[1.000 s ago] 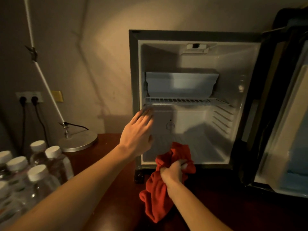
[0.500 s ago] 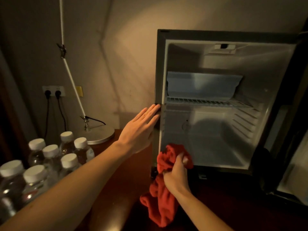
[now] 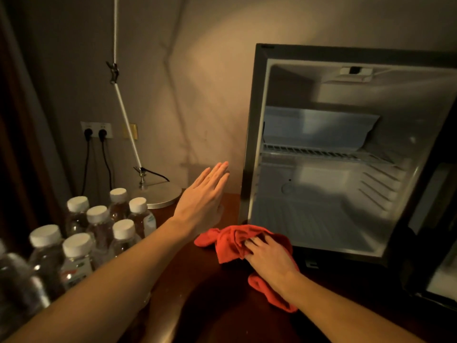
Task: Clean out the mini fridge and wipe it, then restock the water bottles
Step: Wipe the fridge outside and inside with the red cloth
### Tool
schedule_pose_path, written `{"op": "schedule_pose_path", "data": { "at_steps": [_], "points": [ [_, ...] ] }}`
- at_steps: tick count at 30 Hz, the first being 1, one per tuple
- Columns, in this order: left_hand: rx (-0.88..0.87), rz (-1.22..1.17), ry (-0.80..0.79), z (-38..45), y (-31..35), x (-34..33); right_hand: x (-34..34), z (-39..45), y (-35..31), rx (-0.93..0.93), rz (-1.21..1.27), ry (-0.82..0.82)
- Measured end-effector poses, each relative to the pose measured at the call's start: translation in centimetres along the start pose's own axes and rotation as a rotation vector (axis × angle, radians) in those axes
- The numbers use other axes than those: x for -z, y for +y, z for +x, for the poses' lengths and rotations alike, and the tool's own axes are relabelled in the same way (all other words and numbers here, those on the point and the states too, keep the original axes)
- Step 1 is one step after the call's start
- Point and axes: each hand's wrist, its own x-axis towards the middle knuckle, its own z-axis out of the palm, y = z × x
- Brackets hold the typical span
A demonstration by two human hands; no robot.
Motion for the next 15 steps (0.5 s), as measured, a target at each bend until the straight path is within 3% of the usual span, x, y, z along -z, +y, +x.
{"op": "schedule_pose_path", "data": {
  "at_steps": [10,15],
  "points": [
    [-0.051,-0.036,0.0,0.0,3.4,0.0,-1.3,-4.2,1.4,-0.138,-0.099,0.064],
    [-0.092,-0.033,-0.02,0.4,4.8,0.1,0.7,-2.1,0.0,0.055,-0.021,0.112]
  ]
}}
